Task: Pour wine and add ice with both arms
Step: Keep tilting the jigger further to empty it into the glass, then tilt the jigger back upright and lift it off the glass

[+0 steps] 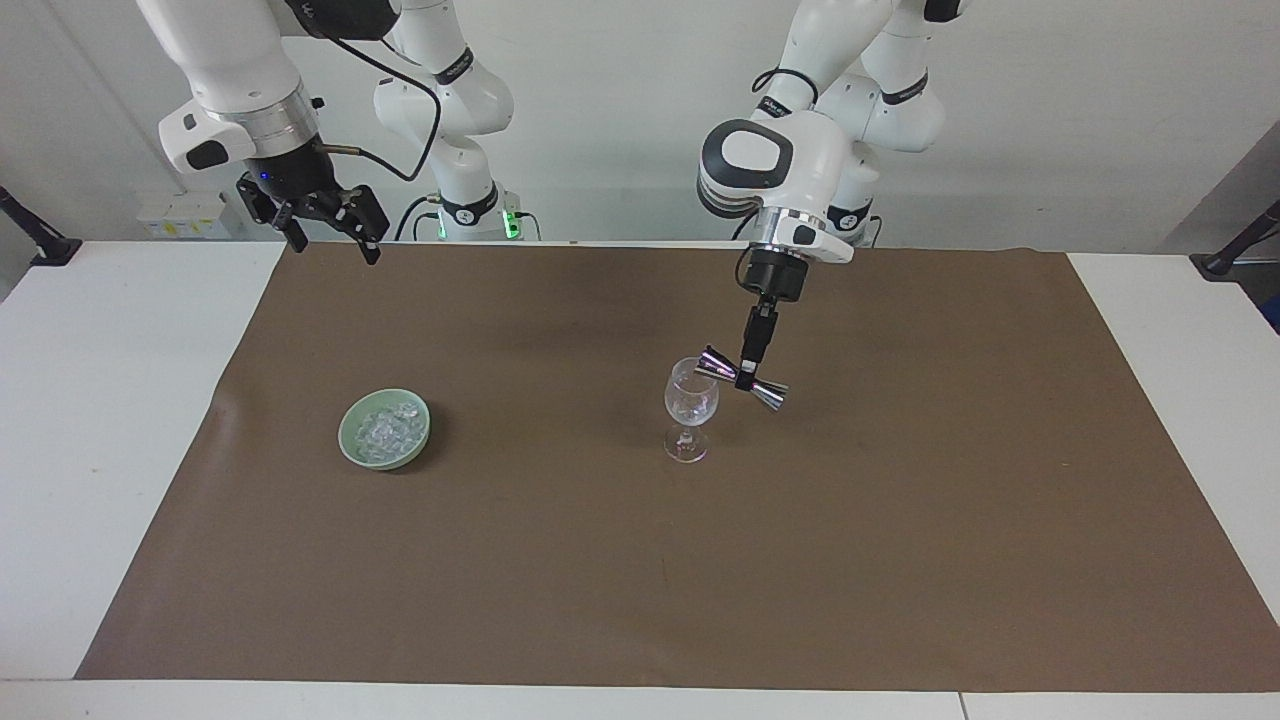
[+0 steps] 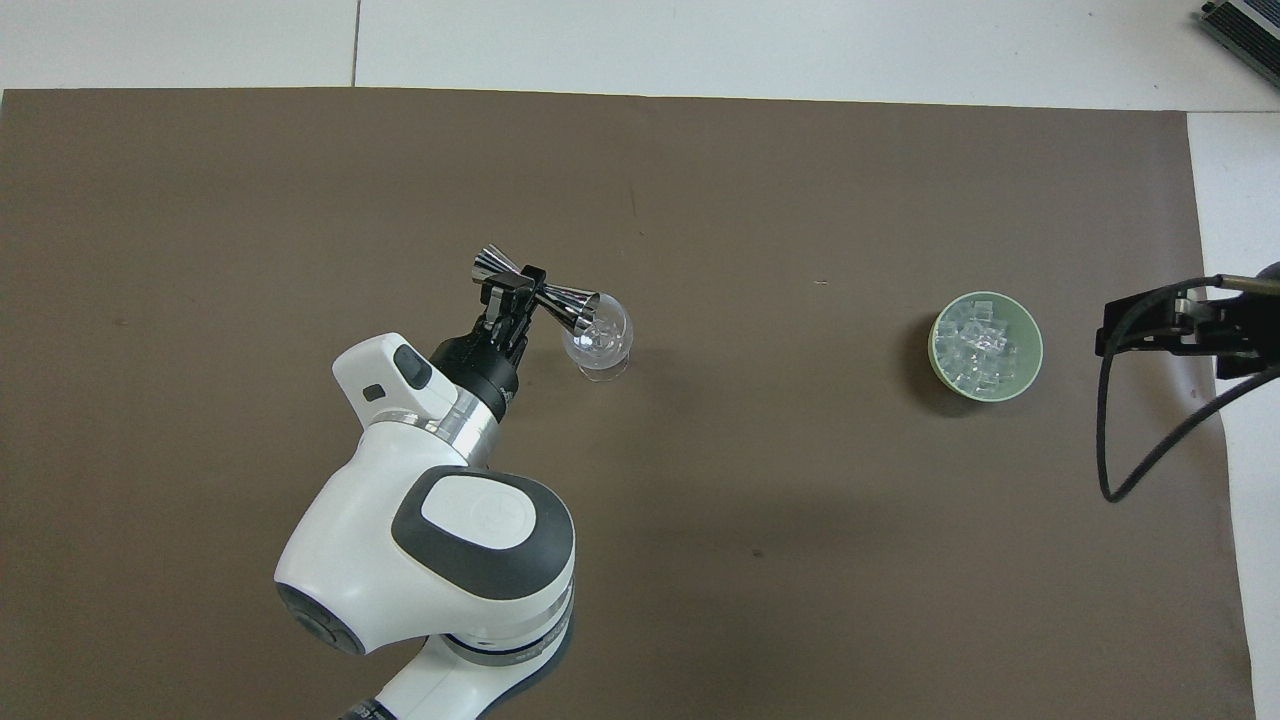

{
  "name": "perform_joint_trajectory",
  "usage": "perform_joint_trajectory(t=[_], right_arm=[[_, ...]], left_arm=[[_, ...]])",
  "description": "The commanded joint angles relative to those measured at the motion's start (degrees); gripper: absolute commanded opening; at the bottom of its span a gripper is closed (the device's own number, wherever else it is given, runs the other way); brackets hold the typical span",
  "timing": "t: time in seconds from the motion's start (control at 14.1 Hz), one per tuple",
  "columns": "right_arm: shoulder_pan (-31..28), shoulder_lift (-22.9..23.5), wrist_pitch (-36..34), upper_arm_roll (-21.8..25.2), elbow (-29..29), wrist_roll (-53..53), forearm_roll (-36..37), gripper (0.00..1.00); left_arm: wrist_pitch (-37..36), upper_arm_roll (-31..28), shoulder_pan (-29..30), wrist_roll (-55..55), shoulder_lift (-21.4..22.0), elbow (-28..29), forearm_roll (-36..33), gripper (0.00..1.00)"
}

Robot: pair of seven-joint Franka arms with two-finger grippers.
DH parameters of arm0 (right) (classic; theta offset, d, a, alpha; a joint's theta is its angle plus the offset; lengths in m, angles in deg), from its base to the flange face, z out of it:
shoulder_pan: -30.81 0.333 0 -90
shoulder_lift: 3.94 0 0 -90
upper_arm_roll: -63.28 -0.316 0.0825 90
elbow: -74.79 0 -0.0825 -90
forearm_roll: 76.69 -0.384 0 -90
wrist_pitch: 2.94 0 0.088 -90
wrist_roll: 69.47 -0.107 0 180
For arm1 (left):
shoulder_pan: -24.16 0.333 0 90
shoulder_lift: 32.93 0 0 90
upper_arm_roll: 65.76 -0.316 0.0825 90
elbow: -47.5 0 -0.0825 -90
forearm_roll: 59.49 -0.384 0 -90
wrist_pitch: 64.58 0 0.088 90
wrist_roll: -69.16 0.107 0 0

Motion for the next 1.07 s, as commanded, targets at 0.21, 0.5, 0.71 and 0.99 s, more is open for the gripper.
perform_joint_trajectory(t=[0.21,0.5,0.71,0.99], right_arm=[[-0.4,-0.9,-0.6,-0.2,0.7,1.5,-0.7,1.0],[-0.4,-0.9,-0.6,-0.2,0.7,1.5,-0.7,1.0],[-0.4,-0.9,-0.6,-0.2,0.7,1.5,-0.7,1.0],[-0.4,-0.9,-0.6,-0.2,0.7,1.5,-0.7,1.0]], left_arm=[[1.8,-0.7,-1.3,2.9,-1.0,-1.4,-0.7,0.0],[1.8,-0.8,-2.0,4.2,-1.0,-1.4,-1.4,0.0],[1.9,-0.9,-2.0,6.1,-1.4,-1.8,-1.7,0.0],[1.8,-0.9,-2.0,9.0,-1.4,-1.8,-2.0,0.0]])
